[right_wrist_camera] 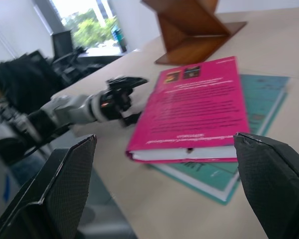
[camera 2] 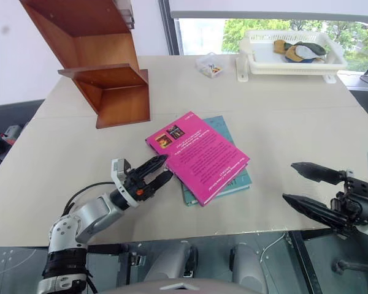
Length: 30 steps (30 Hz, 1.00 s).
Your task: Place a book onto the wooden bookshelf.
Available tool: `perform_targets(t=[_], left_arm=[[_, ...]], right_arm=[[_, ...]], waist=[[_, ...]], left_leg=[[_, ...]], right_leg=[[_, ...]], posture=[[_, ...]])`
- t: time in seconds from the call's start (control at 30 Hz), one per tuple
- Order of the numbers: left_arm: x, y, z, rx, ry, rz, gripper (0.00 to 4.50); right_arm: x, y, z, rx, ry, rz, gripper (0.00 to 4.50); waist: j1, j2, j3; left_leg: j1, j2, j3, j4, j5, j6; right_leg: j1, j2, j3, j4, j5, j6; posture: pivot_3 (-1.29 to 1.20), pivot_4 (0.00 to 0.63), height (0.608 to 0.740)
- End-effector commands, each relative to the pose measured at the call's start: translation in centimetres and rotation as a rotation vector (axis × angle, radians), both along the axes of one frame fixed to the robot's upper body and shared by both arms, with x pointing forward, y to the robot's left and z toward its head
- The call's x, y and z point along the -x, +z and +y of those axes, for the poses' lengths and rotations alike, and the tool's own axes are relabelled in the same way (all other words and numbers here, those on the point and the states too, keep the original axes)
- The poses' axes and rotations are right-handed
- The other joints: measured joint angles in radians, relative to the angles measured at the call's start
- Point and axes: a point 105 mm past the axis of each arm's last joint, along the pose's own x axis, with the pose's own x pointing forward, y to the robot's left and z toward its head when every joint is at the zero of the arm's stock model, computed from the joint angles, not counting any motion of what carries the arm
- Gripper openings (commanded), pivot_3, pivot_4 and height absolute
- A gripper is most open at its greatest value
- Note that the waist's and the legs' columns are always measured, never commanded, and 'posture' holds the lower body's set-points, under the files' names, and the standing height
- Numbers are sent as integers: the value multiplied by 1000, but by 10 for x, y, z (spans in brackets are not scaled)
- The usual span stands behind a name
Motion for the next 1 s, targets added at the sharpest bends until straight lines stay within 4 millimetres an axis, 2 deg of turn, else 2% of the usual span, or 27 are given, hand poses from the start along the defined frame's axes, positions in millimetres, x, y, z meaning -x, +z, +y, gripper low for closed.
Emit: perform_targets(t=[0.03,0.13,0.33,0.7,0.73,0.77,0.83,0.87,0.9,1.0], left_arm=[[4,-10,-11,22,-51,44,4407],[4,-9,-14,35,-67,36,4407],[3,-12,-18,53,-57,44,4407],[-7,-19,-29,71,-105,116,4407],[-7,-20,-30,68,-112,117,3903],[-7,-20,-31,67,-116,119,3711],[-8,-21,-30,68,-118,121,2818],[-8,-21,-30,69,-119,121,2217],[-7,-21,-29,70,-120,120,1980],[-6,-17,-25,77,-115,105,658]], right_arm=[[5,14,6,105,70,-76,4500],[2,18,9,127,85,-101,4500],[-3,11,10,131,77,-100,4500],[-6,10,11,132,67,-129,4500],[-6,10,11,133,65,-130,4500],[-5,9,11,135,62,-130,4500],[-6,8,10,140,57,-129,4500],[-6,8,10,142,55,-129,4500],[-6,7,10,143,54,-130,4500],[-6,7,10,143,54,-131,4500]], waist=[[0,0,0],[0,-1,0],[12,0,0],[16,0,0],[15,0,0],[15,0,0],[15,0,0],[15,0,0],[15,0,0],[15,0,0]], left_leg=[[2,0,0,0,0,0],[2,0,0,0,0,0],[1,0,-1,-1,0,0],[2,0,-2,0,0,0],[2,0,-2,-1,0,0],[2,0,-2,-1,0,0],[1,0,-2,-1,0,0],[1,0,-2,-1,0,0],[1,0,-2,-1,0,0],[1,0,-2,-1,-1,0]], right_leg=[[2,0,0,0,0,0],[2,0,0,0,0,0],[2,-1,-1,-2,0,0],[3,-2,-2,-3,0,0],[3,-2,-2,-3,0,0],[3,-2,-2,-3,0,0],[3,-2,-2,-3,0,0],[3,-2,-2,-3,0,0],[3,-2,-2,-3,0,0],[2,-3,-2,-3,0,0]], posture=[[0,150,740],[0,150,740],[0,150,740],[0,150,740],[0,150,740],[0,150,740],[0,150,740],[0,150,740],[0,150,740],[0,150,740]])
